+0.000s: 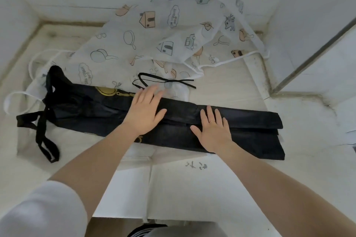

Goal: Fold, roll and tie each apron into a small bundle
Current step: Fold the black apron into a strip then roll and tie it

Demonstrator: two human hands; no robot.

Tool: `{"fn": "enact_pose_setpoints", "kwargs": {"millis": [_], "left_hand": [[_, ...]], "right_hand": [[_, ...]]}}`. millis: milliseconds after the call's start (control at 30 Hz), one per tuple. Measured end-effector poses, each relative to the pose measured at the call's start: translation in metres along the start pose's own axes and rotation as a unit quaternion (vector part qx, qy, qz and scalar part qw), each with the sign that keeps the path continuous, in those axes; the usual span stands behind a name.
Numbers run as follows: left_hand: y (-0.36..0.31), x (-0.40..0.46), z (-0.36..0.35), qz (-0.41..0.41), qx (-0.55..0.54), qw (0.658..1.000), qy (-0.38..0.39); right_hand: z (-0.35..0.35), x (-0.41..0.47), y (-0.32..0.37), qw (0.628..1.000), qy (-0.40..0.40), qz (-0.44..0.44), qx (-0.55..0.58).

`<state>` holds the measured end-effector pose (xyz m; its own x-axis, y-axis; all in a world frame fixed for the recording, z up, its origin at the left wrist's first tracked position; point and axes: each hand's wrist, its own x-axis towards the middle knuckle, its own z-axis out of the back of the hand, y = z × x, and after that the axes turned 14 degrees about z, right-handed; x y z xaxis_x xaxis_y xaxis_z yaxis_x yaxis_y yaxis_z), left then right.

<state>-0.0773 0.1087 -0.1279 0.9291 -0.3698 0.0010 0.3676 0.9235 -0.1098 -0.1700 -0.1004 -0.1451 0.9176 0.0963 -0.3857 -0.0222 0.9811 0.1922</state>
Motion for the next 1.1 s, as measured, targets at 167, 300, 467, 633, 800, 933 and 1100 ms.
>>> {"fn": "enact_pose_setpoints", "kwargs": {"millis": [167, 300, 467, 633, 800, 933, 1100], "left_hand": [[0.075, -0.003, 0.001, 0.107, 0.113, 0.977, 0.143], [0.084, -0.015, -0.003, 0.102, 0.135, 0.973, 0.157], [0.088, -0.032, -0.010, 0.098, 0.166, 0.974, 0.119], [0.101, -0.034, -0.006, 0.082, 0.186, 0.973, 0.105], [0.096, -0.029, 0.002, 0.112, 0.185, 0.970, 0.112], [0.068, -0.021, 0.012, 0.117, 0.123, 0.983, 0.064], [0.014, -0.004, -0.001, -0.076, 0.053, 0.995, 0.046]], "right_hand": [[0.021, 0.037, 0.066, 0.989, -0.112, 0.092, -0.009], [0.007, 0.060, 0.112, 0.990, -0.078, 0.112, 0.049], [-0.016, 0.070, 0.115, 0.998, -0.038, 0.012, 0.053], [-0.016, 0.066, 0.107, 0.997, -0.041, -0.047, 0.054], [-0.006, 0.045, 0.082, 0.987, -0.114, -0.074, 0.086], [0.014, 0.045, 0.054, 0.987, -0.105, -0.061, 0.104], [0.031, 0.043, 0.035, 0.989, -0.091, -0.071, 0.088]]}}
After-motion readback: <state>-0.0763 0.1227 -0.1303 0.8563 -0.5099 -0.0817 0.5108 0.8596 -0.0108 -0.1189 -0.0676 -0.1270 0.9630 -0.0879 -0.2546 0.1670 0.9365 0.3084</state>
